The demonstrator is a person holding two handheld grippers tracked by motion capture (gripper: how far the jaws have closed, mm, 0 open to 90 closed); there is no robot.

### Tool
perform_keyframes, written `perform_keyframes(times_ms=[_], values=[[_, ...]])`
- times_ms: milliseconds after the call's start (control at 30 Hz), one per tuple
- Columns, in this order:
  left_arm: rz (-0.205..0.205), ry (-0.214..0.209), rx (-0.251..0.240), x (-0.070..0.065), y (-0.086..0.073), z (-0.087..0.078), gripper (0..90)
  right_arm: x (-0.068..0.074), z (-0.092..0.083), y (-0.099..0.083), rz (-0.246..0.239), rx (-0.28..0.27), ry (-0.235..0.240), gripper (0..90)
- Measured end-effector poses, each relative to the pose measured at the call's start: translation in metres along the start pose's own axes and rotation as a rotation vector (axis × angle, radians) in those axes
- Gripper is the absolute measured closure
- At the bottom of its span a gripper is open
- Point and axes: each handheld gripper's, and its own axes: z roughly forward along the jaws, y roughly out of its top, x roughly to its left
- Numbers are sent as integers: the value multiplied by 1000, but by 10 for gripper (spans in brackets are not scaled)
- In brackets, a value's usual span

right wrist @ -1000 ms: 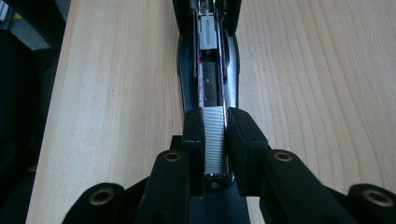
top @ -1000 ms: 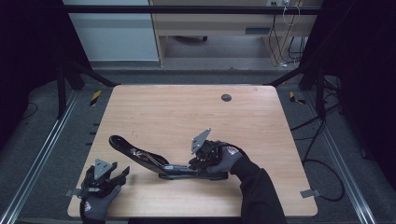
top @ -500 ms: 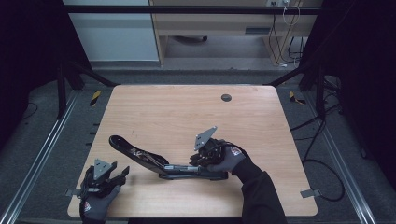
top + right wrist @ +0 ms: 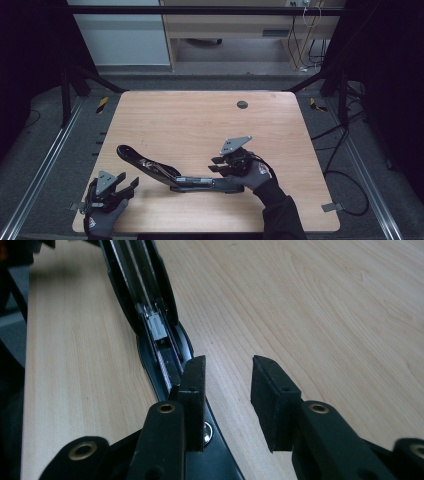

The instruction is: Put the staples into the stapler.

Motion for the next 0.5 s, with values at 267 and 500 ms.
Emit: perform_keyframes(times_ms=[267,500], values=[[-24,-28,-29,0,4,-5,436,-1,-15,-17,85,-41,-85,648],[-54,-51,-84,1,11,-16,421,-2,-27,-36,186,-84,-207,627]])
